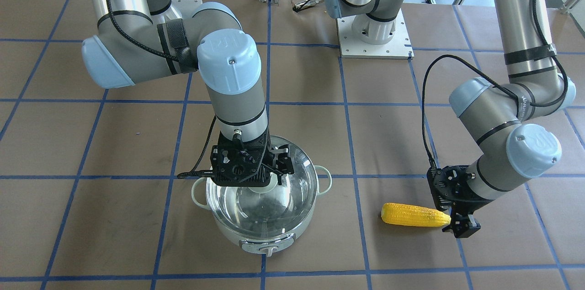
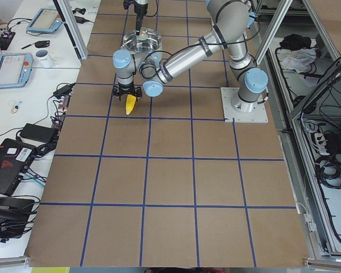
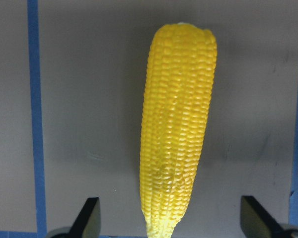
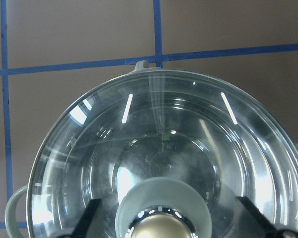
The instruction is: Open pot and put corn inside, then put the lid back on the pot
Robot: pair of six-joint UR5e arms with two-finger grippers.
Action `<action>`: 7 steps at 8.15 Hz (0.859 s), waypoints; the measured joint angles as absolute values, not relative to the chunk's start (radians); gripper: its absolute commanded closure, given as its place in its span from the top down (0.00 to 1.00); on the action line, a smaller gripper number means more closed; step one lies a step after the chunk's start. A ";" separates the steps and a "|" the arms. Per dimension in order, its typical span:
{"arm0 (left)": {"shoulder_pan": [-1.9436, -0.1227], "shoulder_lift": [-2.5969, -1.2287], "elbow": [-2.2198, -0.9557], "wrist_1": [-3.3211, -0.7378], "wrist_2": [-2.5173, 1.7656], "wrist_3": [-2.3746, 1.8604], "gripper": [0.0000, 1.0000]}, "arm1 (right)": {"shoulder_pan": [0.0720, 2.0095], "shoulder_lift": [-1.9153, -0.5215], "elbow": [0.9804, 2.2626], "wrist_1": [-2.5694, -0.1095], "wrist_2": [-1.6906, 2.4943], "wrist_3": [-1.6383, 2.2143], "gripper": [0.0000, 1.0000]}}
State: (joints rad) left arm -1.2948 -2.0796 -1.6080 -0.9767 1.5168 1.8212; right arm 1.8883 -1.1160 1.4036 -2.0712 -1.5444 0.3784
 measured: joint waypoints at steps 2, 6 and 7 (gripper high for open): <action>-1.296 -2.092 -1.608 -0.969 1.482 1.816 1.00 | 1.898 -1.104 1.406 -2.073 -1.549 0.379 0.45; -1.299 -2.145 -1.607 -0.937 1.464 1.801 1.00 | 1.902 -1.105 1.407 -2.065 -1.547 0.360 0.15; -1.300 -2.150 -1.608 -0.935 1.460 1.787 0.96 | 1.902 -1.106 1.407 -2.063 -1.548 0.355 0.15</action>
State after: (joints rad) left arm -1.2999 -2.1502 -1.6076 -0.9349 1.4602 1.7867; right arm 1.9021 -1.1056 1.4065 -2.0631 -1.5480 0.3550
